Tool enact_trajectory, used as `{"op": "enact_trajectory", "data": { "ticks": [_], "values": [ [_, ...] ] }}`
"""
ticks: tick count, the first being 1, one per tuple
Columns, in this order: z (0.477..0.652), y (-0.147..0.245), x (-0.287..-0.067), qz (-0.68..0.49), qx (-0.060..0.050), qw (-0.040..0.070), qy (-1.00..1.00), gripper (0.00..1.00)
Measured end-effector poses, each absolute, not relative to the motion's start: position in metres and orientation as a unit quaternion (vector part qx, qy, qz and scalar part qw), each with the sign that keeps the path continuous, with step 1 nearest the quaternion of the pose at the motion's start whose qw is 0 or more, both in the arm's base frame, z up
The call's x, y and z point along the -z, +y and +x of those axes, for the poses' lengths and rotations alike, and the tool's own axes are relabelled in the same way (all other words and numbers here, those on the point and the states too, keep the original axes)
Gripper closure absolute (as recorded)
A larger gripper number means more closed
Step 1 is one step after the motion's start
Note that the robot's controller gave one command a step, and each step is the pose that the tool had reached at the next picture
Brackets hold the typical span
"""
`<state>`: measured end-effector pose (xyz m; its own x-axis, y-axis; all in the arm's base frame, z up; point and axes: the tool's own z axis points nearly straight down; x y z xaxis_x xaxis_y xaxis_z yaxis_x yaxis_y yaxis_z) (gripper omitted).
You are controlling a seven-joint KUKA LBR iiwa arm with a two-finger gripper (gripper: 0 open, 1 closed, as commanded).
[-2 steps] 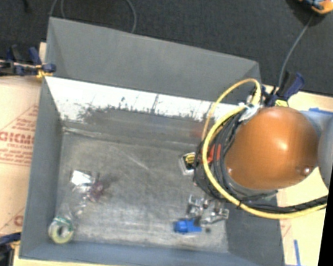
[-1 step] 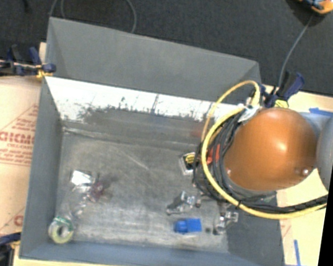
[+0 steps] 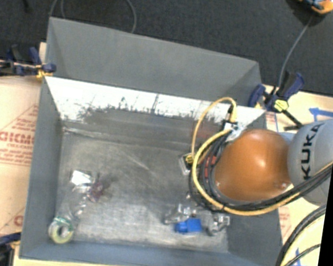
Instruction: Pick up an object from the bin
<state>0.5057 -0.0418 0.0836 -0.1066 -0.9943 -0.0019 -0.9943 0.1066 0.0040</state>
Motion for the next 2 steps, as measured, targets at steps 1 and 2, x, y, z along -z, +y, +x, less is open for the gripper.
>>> {"op": "enact_trajectory", "data": {
  "ticks": [1,2],
  "values": [
    [0.507,-0.041,-0.088,0.667,0.001,-0.001,-0.745,1.0],
    [0.516,-0.04,-0.213,0.666,-0.004,-0.004,-0.746,1.0]
  ]
}}
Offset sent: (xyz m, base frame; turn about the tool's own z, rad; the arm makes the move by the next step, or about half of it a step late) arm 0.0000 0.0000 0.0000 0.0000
